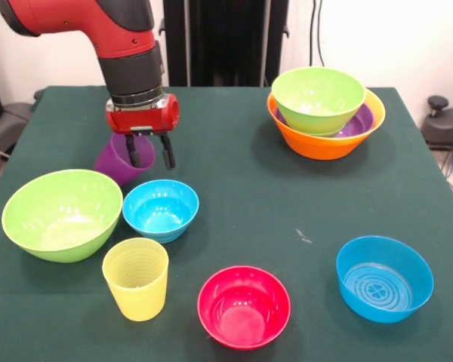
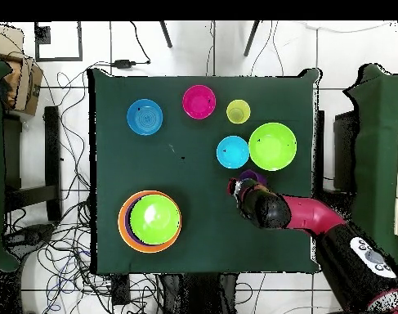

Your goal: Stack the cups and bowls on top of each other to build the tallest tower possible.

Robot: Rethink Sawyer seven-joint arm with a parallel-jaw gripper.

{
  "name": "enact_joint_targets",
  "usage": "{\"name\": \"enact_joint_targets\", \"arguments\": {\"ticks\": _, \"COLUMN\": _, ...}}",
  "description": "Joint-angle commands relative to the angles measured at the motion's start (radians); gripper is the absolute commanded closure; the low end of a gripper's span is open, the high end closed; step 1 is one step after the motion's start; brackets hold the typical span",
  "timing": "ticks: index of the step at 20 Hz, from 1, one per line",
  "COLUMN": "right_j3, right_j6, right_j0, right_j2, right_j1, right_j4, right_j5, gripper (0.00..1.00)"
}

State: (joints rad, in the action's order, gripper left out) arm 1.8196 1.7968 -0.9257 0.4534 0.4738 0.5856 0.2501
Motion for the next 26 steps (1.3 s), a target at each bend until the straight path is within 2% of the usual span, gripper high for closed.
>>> {"name": "enact_joint_targets", "arguments": {"ticks": 1, "right_j3": -0.192, "right_j6": -0.033, "right_j0": 0.020, "right_j2": -0.033, "right_j1": -0.292, "right_j4": 0.144, "right_j5": -0.120, "gripper": 0.00}}
{"name": "enact_joint_targets", "arguments": {"ticks": 9, "right_j3": -0.213, "right_j6": -0.023, "right_j0": 0.029, "right_j2": -0.057, "right_j1": -0.319, "right_j4": 0.166, "right_j5": -0.151, "gripper": 0.00}}
{"name": "enact_joint_targets", "arguments": {"ticks": 10, "right_j3": -0.210, "right_j6": 0.009, "right_j0": 0.032, "right_j2": -0.066, "right_j1": -0.322, "right_j4": 0.164, "right_j5": -0.191, "gripper": 1.00}}
{"name": "enact_joint_targets", "arguments": {"ticks": 13, "right_j3": -0.212, "right_j6": 0.035, "right_j0": 0.049, "right_j2": -0.084, "right_j1": -0.320, "right_j4": 0.167, "right_j5": -0.231, "gripper": 1.00}}
{"name": "enact_joint_targets", "arguments": {"ticks": 15, "right_j3": -0.221, "right_j6": -0.006, "right_j0": 0.062, "right_j2": -0.078, "right_j1": -0.309, "right_j4": 0.167, "right_j5": -0.152, "gripper": 1.00}}
{"name": "enact_joint_targets", "arguments": {"ticks": 20, "right_j3": -0.180, "right_j6": -0.001, "right_j0": 0.076, "right_j2": -0.073, "right_j1": -0.241, "right_j4": 0.129, "right_j5": -0.105, "gripper": 1.00}}
{"name": "enact_joint_targets", "arguments": {"ticks": 22, "right_j3": -0.139, "right_j6": 0.013, "right_j0": 0.095, "right_j2": -0.078, "right_j1": -0.173, "right_j4": 0.106, "right_j5": -0.070, "gripper": 1.00}}
{"name": "enact_joint_targets", "arguments": {"ticks": 24, "right_j3": -0.071, "right_j6": 0.027, "right_j0": 0.115, "right_j2": -0.073, "right_j1": -0.055, "right_j4": 0.064, "right_j5": -0.003, "gripper": 1.00}}
{"name": "enact_joint_targets", "arguments": {"ticks": 26, "right_j3": 0.010, "right_j6": 0.025, "right_j0": 0.126, "right_j2": -0.050, "right_j1": 0.099, "right_j4": 0.000, "right_j5": 0.102, "gripper": 1.00}}
